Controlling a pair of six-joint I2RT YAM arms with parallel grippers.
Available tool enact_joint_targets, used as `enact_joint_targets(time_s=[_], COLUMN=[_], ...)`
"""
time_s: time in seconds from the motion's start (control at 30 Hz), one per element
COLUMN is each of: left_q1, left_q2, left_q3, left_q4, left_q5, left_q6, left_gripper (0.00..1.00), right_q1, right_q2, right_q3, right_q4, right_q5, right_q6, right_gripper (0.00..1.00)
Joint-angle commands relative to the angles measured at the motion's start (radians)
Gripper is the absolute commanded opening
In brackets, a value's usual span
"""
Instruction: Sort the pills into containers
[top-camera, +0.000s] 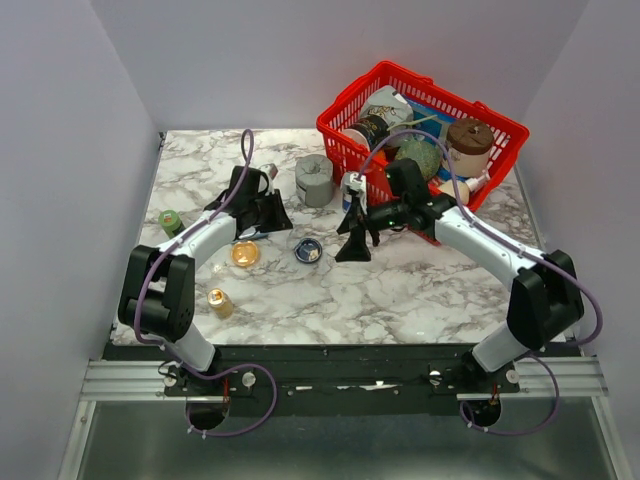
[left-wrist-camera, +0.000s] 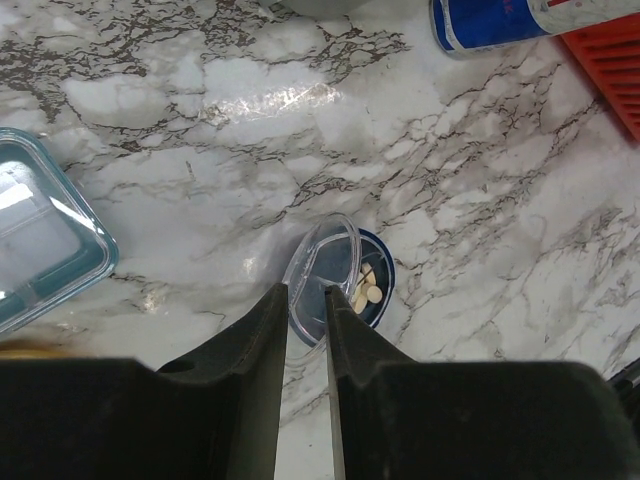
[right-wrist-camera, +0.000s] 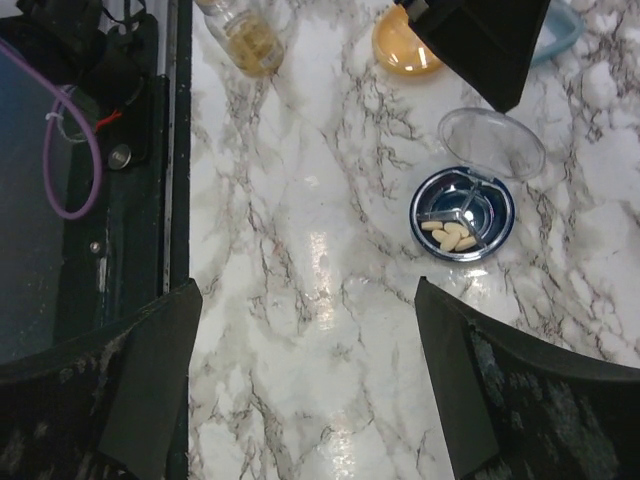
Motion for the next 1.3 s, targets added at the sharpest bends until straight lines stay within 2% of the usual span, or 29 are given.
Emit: enact_joint_targets(time_s=[0.0, 0.1, 0.13, 0.2, 0.23, 0.37, 0.6, 1.27], left_q1=[-0.010, -0.010, -0.012, -0.010, -0.010, -0.012, -0.012, -0.027], left_q2=[0.002, -0.001, -0.002, -0.004, -0.005, -0.013, -0.016, -0.009], left_q3=[0.008, 0.005, 0.005, 0.000, 0.000, -0.017, -0.045, -0.091], left_q4=[0.018, 0.019, 0.021, 0.021, 0.022, 0.035, 0.074, 0.142], left_q5=[-0.026, -0.033, -0.031, -0.034, -0.033, -0.031, -0.010, 0.053], left_q6=[-0.007, -0.005, -0.005, -0.005, -0.005, -0.013, -0.045, -0.094], left_gripper=[0.29, 0.29, 0.29, 0.29, 0.29, 0.29, 0.29, 0.29], right_q1=[-0.005, 0.004, 0.010, 0.034, 0.047, 0.123, 0.150, 0.153], right_q2=[0.069, 0.106, 0.117, 0.154, 0.174, 0.266, 0.373, 0.499], right_q3=[0.019, 0.028, 0.034, 0.049, 0.062, 0.144, 0.197, 0.238], right_q4=[0.041, 0.061, 0.064, 0.058, 0.030, -0.034, -0.088, -0.097], right_q5=[0.100, 0.169, 0.218, 0.275, 0.350, 0.488, 0.566, 0.502], right_q6=[0.099, 0.129, 0.132, 0.123, 0.113, 0.063, 0.083, 0.164], right_gripper=[0.91, 0.74, 0.63, 0.53, 0.44, 0.33, 0.27, 0.27])
